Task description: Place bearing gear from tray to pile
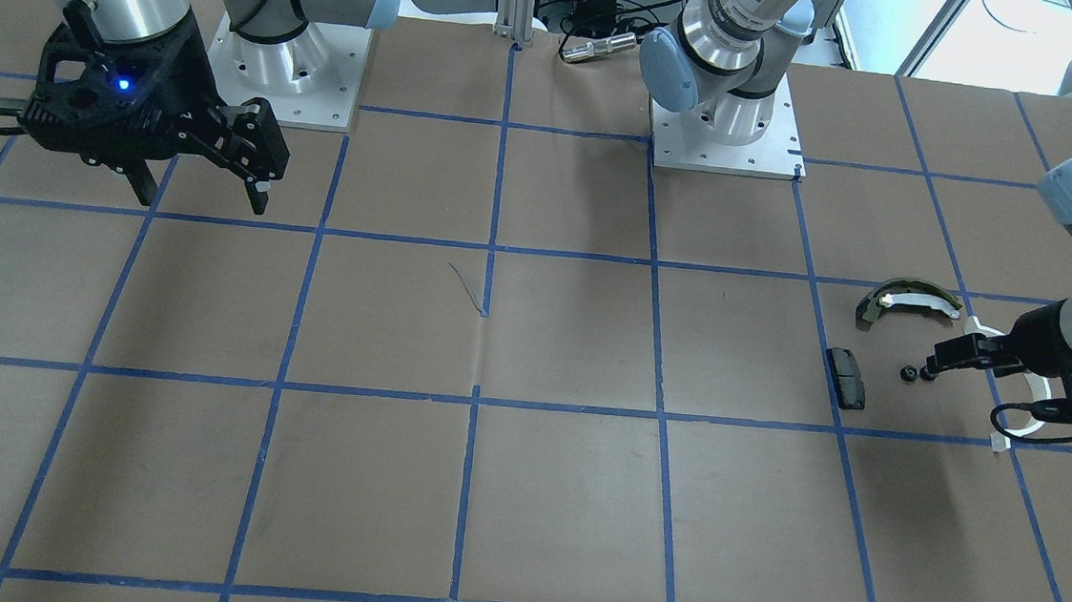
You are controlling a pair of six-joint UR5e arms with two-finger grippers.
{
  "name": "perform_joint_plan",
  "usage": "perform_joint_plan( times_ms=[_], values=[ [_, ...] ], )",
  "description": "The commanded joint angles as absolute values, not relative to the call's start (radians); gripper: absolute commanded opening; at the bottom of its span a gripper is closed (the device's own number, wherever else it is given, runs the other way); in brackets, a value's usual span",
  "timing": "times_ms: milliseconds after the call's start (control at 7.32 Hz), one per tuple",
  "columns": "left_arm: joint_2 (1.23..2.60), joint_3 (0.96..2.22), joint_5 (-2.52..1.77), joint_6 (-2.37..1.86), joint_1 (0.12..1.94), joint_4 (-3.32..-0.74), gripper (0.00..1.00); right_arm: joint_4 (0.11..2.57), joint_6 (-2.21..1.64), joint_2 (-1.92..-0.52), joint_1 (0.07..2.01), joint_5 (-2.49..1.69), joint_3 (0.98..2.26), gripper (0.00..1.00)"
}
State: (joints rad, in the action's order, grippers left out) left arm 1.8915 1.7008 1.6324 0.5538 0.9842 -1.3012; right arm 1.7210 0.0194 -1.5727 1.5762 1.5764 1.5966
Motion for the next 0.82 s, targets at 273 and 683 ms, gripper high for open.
perform_joint_plan(
  times_ms=[273,683],
  values=[
    [1.724,1.646,1.533,0.344,1.282,-1.447,1.00,1.721,0.020,-1.572,1.575,1.577,1.597,1.00],
    [1.654,1.655,1.523,0.302,1.494,-1.465,1.00,1.721,0.020,-1.572,1.575,1.575,1.597,1.00]
  ],
)
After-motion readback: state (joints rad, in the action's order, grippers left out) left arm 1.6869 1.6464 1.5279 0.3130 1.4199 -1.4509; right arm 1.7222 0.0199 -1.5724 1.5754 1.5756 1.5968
